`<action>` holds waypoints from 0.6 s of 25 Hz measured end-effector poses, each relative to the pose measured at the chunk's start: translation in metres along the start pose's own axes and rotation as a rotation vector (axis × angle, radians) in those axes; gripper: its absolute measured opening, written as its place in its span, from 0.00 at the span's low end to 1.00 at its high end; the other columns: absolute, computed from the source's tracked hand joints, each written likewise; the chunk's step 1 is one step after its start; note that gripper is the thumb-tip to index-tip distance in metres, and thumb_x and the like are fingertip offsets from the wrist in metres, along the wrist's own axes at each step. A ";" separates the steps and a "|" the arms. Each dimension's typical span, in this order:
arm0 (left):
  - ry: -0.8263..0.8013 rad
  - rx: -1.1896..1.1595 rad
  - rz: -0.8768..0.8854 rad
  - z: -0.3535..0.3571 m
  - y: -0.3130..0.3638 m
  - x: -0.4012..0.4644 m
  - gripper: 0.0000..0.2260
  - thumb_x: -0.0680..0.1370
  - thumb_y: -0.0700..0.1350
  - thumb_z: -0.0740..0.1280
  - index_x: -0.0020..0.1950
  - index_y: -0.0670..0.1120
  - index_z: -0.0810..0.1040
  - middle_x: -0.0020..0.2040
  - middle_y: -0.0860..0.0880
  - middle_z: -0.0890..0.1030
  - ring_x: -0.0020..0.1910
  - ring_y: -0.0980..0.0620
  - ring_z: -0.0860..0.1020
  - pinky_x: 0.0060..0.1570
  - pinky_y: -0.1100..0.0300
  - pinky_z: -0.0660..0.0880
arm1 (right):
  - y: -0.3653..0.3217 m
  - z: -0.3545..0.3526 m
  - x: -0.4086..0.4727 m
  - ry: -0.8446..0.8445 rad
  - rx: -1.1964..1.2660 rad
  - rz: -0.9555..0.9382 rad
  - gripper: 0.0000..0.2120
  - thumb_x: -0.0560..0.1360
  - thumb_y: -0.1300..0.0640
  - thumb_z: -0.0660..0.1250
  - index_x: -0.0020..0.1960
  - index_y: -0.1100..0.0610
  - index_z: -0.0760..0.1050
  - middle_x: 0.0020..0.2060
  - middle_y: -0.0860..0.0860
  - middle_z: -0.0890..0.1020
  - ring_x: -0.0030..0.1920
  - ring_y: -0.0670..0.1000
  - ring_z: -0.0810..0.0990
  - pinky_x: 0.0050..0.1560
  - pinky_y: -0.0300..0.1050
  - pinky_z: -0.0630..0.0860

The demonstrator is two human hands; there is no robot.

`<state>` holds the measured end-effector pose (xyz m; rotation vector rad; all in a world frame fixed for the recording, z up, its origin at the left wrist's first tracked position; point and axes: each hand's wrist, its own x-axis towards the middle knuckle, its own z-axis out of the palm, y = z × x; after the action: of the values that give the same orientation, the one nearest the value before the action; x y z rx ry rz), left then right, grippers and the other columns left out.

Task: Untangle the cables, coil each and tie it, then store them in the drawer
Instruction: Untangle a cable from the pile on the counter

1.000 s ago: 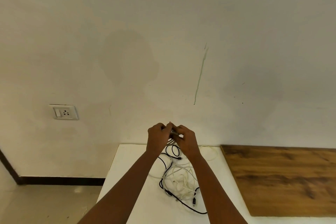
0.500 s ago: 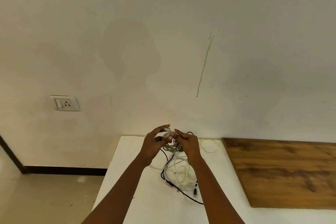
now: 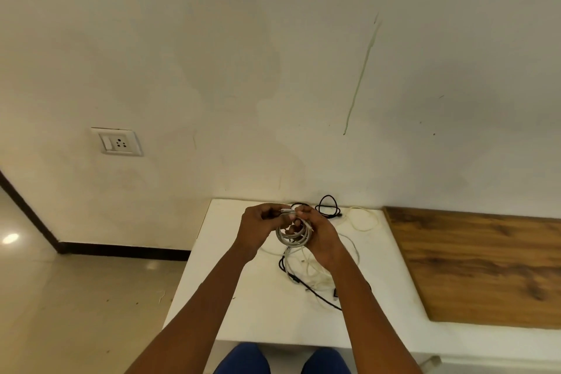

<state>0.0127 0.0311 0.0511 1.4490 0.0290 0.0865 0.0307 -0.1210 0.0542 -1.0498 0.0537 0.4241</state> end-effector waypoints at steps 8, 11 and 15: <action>-0.099 0.031 -0.130 -0.026 -0.017 -0.006 0.08 0.69 0.38 0.75 0.48 0.41 0.83 0.44 0.44 0.84 0.42 0.50 0.83 0.43 0.63 0.78 | 0.024 -0.006 0.004 -0.147 -0.109 0.162 0.08 0.80 0.62 0.57 0.52 0.59 0.75 0.28 0.48 0.75 0.27 0.45 0.74 0.40 0.41 0.79; -0.042 -0.025 -0.202 -0.029 -0.026 -0.008 0.06 0.72 0.39 0.73 0.48 0.40 0.83 0.43 0.45 0.83 0.42 0.51 0.83 0.42 0.64 0.78 | 0.039 -0.001 0.007 -0.078 -0.120 0.144 0.09 0.81 0.62 0.55 0.49 0.59 0.75 0.25 0.48 0.72 0.23 0.44 0.68 0.41 0.44 0.75; 0.035 -0.066 -0.283 -0.054 -0.041 -0.009 0.08 0.74 0.41 0.71 0.52 0.41 0.82 0.47 0.44 0.84 0.45 0.51 0.83 0.48 0.62 0.78 | 0.066 -0.001 0.011 0.057 -0.041 0.107 0.10 0.81 0.62 0.55 0.46 0.60 0.74 0.23 0.48 0.70 0.21 0.44 0.66 0.32 0.38 0.73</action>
<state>0.0017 0.0793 0.0033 1.3644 0.2572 -0.1181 0.0171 -0.0901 -0.0037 -1.1025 0.1535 0.4936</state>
